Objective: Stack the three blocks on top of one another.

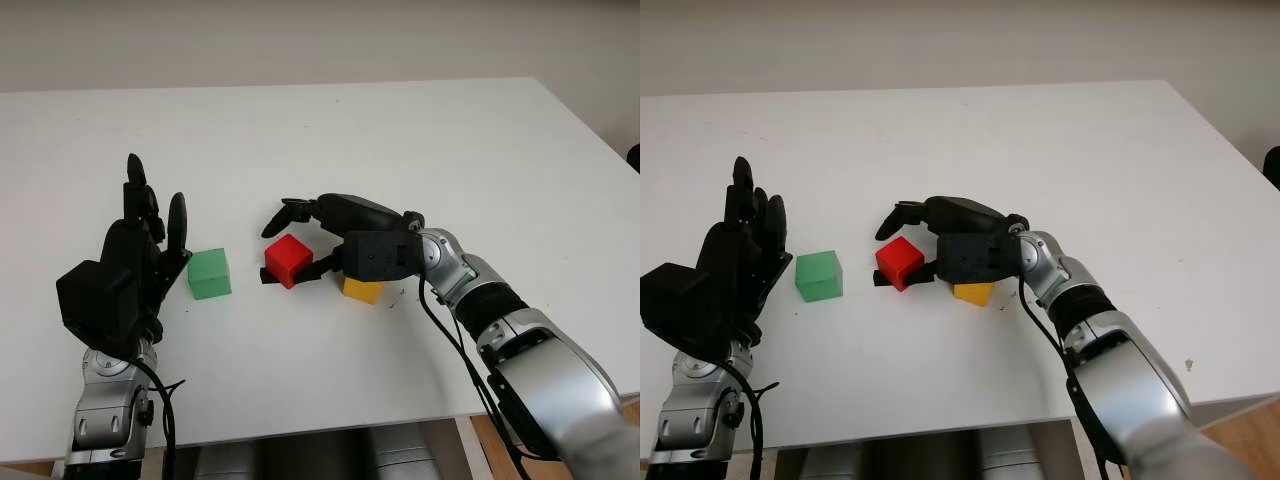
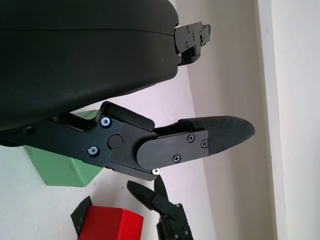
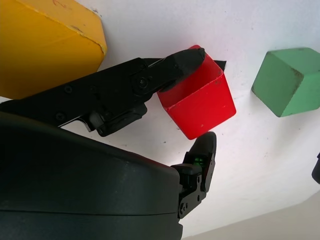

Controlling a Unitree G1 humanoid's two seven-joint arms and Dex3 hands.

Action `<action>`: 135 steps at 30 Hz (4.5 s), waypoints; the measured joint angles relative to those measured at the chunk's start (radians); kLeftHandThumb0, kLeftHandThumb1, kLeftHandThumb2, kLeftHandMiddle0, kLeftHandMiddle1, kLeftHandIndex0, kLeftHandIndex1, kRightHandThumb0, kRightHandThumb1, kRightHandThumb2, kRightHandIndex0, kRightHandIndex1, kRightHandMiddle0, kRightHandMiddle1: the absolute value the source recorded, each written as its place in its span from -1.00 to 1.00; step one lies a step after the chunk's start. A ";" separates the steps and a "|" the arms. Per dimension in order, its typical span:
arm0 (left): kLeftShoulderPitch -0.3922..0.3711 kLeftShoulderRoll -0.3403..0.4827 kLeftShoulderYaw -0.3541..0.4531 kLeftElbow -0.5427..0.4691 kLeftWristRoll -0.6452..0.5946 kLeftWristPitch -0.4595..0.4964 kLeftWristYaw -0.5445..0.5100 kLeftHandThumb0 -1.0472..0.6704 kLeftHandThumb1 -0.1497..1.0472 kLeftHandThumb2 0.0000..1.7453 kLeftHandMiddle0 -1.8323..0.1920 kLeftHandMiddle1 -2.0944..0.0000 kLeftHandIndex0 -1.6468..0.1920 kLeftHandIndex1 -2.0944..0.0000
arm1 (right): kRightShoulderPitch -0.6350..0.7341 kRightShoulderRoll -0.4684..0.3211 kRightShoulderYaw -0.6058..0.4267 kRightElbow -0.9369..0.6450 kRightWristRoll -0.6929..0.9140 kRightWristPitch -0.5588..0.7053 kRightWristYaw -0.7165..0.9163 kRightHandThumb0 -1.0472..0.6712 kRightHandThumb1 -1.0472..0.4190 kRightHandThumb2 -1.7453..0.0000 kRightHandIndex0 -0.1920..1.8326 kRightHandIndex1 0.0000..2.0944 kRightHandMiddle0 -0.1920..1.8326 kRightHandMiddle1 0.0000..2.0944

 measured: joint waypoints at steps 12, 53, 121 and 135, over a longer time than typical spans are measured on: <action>0.002 -0.004 -0.004 -0.007 0.002 -0.003 0.001 -0.65 1.00 -0.31 1.00 1.00 1.00 1.00 | -0.020 -0.146 -0.120 -0.251 0.267 0.003 0.382 -0.85 -0.84 0.94 -0.97 -0.96 -0.80 -0.78; -0.006 0.008 0.006 -0.007 -0.006 0.013 -0.019 -0.65 1.00 -0.33 1.00 1.00 1.00 1.00 | -0.062 -0.421 -0.073 -0.131 -0.008 -0.503 0.214 -0.49 -0.74 0.94 -0.77 -0.95 -0.32 -0.87; 0.006 0.010 0.006 -0.055 -0.004 0.054 -0.013 -0.63 1.00 -0.32 1.00 1.00 1.00 1.00 | -0.148 -0.396 0.308 0.048 -0.541 -0.523 -0.637 -0.28 -0.79 0.95 -0.41 -0.92 -0.32 0.30; 0.006 0.010 0.006 -0.054 -0.001 0.056 -0.015 -0.64 1.00 -0.33 1.00 1.00 1.00 1.00 | -0.091 -0.284 -0.025 0.083 0.213 -0.326 0.269 -0.29 -0.82 0.94 -0.47 -0.95 -0.39 0.37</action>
